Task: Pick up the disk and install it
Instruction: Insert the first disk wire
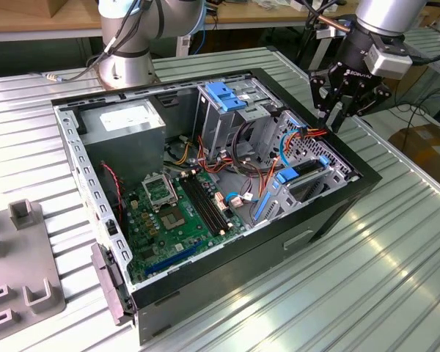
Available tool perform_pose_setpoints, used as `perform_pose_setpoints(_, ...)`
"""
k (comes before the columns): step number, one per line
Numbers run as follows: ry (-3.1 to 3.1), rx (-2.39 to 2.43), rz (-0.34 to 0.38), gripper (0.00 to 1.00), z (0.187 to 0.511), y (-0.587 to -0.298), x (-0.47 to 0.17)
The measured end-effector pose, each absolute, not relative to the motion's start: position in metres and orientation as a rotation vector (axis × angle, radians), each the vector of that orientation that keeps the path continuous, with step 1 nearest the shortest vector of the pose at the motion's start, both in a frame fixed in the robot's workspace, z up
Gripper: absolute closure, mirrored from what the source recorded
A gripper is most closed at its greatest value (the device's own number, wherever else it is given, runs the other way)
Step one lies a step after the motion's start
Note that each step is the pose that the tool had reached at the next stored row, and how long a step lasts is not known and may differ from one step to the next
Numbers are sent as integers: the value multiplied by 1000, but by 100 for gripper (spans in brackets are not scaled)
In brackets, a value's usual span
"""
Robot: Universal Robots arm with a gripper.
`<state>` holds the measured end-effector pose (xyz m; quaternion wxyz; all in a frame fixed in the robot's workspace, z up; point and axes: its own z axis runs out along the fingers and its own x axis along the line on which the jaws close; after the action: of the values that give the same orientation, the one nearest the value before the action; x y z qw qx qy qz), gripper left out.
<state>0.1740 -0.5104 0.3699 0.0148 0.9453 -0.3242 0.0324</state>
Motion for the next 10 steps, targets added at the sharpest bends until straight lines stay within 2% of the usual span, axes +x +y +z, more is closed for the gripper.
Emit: perform_pose_setpoints(10, -1008, 2943, 101, 66, 370, -510, 174)
